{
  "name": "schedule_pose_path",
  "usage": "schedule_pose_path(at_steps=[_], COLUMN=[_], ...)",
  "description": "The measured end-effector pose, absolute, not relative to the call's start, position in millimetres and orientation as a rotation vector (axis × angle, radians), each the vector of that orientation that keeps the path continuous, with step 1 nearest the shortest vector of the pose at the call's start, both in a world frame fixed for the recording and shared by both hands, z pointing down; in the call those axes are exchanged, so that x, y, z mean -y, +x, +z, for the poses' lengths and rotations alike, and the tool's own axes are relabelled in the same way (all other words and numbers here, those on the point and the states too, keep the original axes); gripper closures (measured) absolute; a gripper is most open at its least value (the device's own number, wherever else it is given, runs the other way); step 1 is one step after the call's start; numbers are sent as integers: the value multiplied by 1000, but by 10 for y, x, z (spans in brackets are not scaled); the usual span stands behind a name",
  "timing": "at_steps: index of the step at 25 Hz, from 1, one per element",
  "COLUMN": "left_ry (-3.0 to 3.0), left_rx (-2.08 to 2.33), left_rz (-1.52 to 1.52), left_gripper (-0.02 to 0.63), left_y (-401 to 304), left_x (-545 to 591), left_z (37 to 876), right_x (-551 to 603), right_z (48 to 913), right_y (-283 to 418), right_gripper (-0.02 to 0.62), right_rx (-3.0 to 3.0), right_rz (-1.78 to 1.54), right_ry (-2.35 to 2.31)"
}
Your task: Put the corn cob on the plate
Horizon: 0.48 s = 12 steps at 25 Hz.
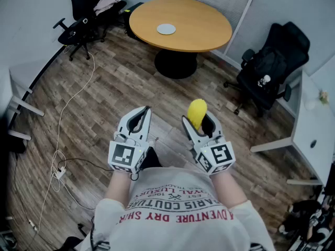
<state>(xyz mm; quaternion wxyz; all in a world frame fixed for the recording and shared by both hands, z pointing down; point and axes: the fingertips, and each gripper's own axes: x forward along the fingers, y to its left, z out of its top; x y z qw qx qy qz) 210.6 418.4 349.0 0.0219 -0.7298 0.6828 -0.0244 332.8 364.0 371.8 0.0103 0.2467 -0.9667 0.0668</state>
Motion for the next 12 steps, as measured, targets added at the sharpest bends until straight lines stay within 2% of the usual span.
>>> schedule_pose_path(at_steps=[12], left_ry=[-2252], left_rx=[-2138], left_rz=[-70], left_gripper=[574], left_y=[2044], left_x=[-4169], left_z=[3494], right_x=[-3612], right_z=[3767], right_y=[3337], right_gripper=[325], right_rx=[2998], right_rz=[243], right_ry=[771])
